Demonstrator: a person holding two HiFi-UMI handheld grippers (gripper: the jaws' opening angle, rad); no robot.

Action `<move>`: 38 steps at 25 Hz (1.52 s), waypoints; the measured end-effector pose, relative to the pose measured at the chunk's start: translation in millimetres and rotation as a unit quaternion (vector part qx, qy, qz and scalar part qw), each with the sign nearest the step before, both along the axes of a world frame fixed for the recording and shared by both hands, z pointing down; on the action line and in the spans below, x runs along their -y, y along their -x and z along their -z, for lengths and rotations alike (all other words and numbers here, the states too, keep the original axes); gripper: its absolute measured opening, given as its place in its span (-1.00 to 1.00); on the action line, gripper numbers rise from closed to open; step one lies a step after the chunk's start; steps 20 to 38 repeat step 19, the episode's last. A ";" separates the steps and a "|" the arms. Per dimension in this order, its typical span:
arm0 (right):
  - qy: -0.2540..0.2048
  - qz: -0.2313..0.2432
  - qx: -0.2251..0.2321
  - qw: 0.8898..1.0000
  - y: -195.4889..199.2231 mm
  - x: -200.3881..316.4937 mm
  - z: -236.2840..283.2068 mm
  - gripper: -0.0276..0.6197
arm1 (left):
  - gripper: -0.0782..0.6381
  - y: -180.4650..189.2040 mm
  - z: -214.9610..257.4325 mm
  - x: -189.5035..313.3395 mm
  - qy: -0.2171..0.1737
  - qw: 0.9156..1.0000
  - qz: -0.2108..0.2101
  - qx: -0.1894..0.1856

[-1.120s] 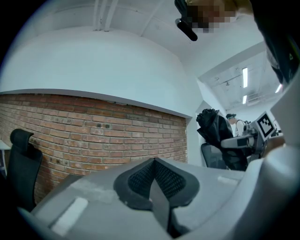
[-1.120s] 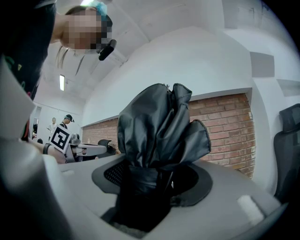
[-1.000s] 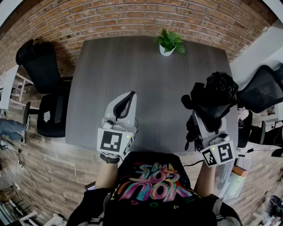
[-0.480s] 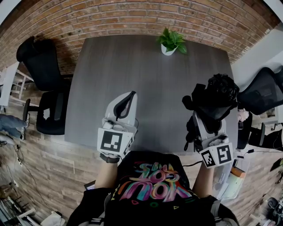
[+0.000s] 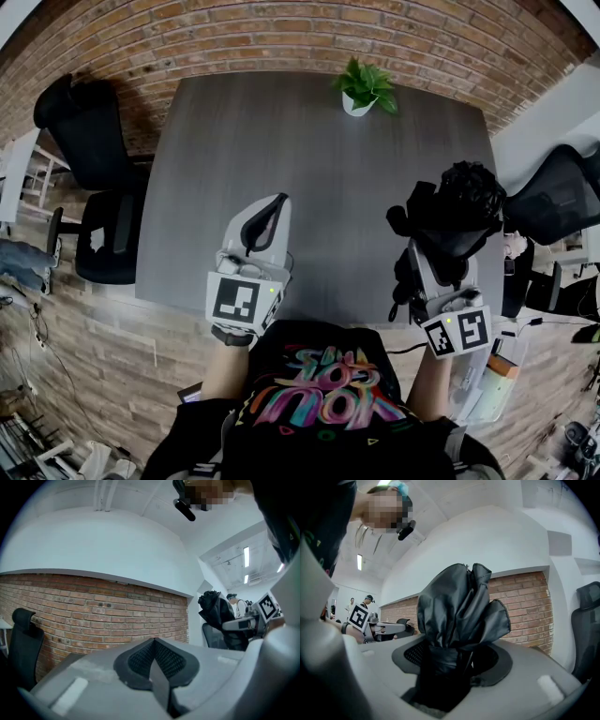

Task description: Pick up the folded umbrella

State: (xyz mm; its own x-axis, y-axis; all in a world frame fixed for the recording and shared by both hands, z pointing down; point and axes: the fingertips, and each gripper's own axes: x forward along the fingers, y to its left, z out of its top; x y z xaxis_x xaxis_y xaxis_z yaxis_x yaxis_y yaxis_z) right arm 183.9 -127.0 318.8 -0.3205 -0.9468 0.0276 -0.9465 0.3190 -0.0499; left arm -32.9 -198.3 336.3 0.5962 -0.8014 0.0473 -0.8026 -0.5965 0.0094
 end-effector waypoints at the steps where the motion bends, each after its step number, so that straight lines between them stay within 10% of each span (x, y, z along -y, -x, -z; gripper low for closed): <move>1: 0.000 0.000 0.001 1.000 -0.1 0.7 0.2 -0.13 | -0.78 0.2 -0.2 0.4 0.001 1.000 0.001 0.000; 38: 0.001 0.008 -0.001 1.000 9.1 9.6 -0.7 -0.13 | -0.78 6.2 -1.3 7.1 0.004 1.000 0.004 -0.001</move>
